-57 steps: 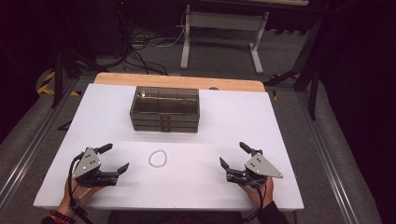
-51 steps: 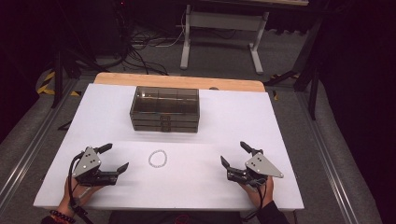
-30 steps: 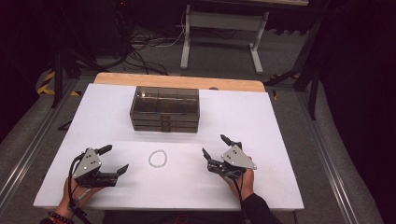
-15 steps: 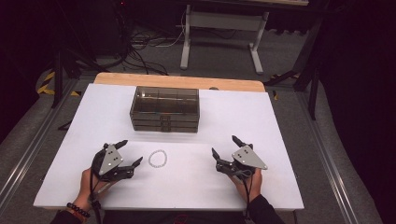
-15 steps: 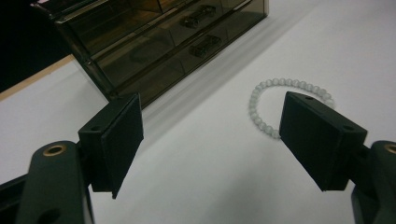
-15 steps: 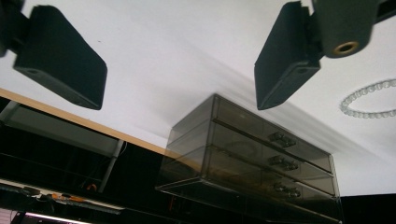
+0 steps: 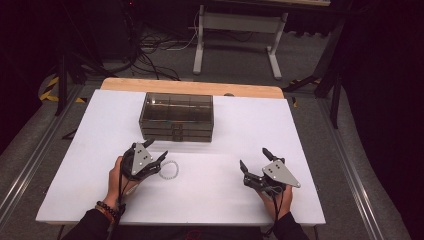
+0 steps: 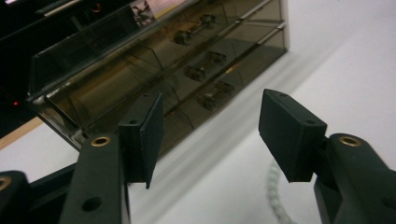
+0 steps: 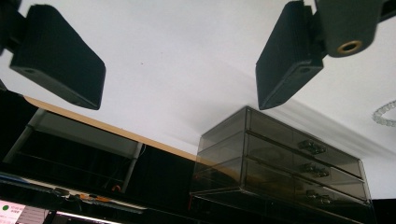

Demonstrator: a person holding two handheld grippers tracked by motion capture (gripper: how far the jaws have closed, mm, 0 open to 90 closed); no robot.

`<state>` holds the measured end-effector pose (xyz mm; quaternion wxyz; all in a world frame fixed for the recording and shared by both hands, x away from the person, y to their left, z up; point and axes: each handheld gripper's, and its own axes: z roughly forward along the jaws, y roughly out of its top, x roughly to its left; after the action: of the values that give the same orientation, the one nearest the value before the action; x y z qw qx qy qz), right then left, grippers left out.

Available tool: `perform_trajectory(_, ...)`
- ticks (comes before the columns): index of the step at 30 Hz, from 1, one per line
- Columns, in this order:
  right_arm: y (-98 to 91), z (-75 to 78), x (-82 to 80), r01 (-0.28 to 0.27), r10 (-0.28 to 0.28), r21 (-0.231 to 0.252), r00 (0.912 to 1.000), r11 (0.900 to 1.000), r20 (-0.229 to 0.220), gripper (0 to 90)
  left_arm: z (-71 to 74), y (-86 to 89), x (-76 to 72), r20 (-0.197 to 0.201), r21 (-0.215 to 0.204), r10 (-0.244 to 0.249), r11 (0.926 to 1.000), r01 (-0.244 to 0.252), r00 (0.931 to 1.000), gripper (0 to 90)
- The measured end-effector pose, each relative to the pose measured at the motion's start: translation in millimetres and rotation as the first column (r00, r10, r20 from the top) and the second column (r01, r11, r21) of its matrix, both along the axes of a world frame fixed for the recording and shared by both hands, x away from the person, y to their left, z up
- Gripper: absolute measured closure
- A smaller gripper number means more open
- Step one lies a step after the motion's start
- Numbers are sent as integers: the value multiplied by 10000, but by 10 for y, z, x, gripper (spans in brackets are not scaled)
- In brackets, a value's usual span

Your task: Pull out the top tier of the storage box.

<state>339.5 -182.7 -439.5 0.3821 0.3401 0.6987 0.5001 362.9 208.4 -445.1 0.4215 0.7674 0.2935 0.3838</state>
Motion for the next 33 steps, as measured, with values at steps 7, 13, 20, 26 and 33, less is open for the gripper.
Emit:
perform_trajectory(7,30,-10,15,-15,15,-128,10000,9999,-10,167,-8,-37,108,657,310,211,9992,-232,9976,437)
perform_trajectory(13,29,-9,19,136,-135,-276,9999,9995,12,172,-32,-140,222,1066,422,398,9981,-445,9935,477)
perform_trajectory(20,15,-1,19,182,-181,-300,9998,9994,20,176,-28,-248,285,1532,479,623,9964,-704,9862,520)
perform_trajectory(26,11,-6,26,131,-131,-343,9999,9993,-14,179,-27,-309,316,1830,705,758,9934,-900,9802,543)
perform_trajectory(33,24,-9,22,34,-35,-438,10000,9990,-12,188,-39,-363,345,2095,1068,815,9887,-1056,9744,610)
